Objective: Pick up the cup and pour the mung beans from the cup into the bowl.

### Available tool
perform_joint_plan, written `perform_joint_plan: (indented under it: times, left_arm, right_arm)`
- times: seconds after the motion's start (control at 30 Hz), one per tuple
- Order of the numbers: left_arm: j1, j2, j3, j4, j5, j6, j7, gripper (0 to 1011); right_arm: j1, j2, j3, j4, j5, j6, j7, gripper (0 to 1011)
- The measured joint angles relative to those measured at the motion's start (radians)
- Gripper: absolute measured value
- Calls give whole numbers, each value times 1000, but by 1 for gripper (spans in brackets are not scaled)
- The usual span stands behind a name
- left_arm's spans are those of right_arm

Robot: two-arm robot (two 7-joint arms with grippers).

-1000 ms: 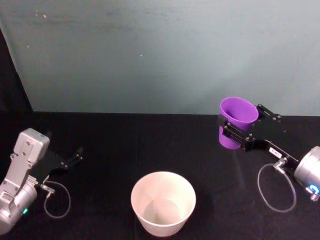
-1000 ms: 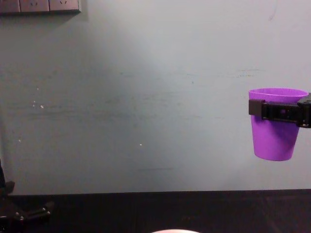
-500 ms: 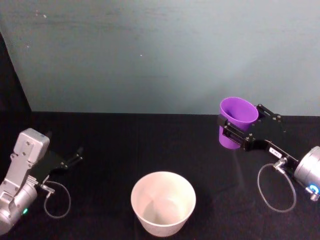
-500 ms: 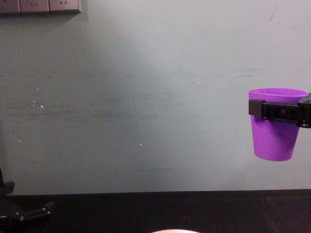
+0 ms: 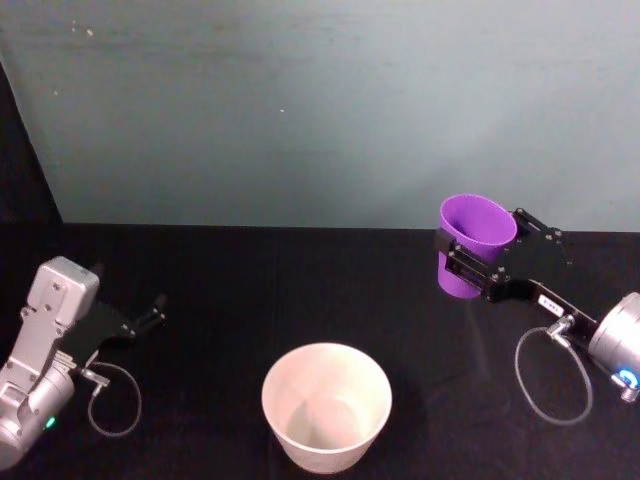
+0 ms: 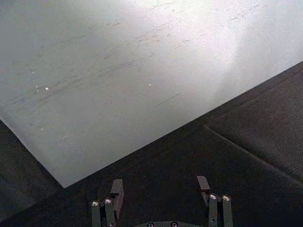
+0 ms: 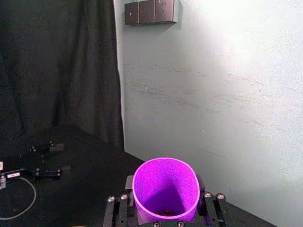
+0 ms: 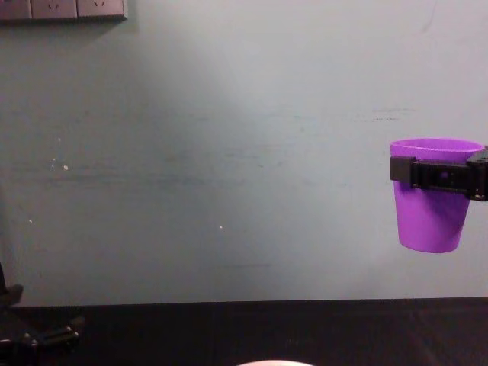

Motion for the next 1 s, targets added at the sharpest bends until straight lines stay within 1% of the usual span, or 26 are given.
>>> perform_joint_plan:
  times: [1.0]
  left_arm:
    - [0,0,0,0,0,0,0,1003]
  right_arm:
    - [0,0,0,0,0,0,0,723]
